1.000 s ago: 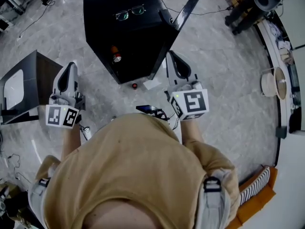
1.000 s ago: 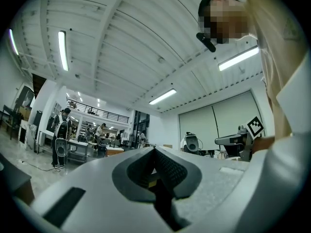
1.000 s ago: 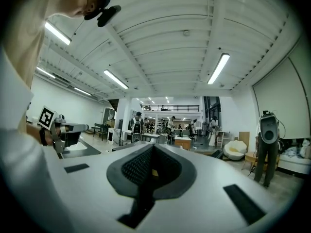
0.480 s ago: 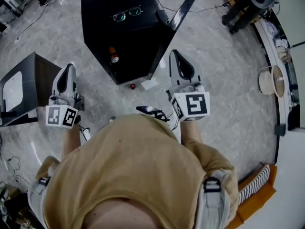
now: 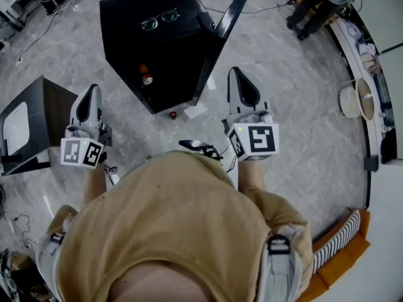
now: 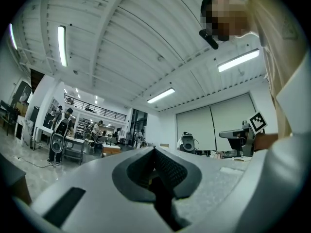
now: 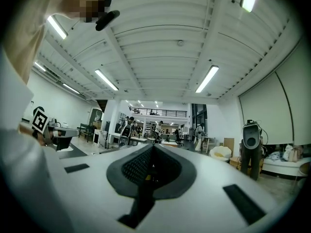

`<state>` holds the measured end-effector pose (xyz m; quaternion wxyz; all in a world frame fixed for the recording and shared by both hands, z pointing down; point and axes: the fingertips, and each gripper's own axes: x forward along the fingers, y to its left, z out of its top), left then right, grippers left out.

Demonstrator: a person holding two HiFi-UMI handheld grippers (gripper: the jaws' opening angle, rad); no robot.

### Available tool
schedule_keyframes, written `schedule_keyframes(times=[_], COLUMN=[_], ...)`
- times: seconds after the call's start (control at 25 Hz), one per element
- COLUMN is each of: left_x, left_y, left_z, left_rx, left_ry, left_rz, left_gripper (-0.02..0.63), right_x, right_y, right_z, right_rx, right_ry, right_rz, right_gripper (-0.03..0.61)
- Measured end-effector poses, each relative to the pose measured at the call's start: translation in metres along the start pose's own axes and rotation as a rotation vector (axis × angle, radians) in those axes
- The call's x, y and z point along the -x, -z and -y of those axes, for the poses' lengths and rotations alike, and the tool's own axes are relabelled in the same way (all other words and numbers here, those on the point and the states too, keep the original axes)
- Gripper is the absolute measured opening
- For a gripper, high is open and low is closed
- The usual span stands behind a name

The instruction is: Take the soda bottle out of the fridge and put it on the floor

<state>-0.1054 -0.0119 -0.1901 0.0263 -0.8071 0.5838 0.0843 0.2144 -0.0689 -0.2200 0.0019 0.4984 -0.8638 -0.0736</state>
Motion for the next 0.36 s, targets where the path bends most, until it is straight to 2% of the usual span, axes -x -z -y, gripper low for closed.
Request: schedule_keyframes(times=[0.36], left_x=[-0.003], left_y=[0.0], left_z=[0.01], left_rx=[0.008], left_ry=[0.03], left_rz=[0.0], left_gripper=[-0.005], right_x=[0.016], right_y=[-0.002], right_z=[0.01], right_rx=[-0.003], right_ry=[0.04], right_rz=[0.006], right_gripper=[0.0])
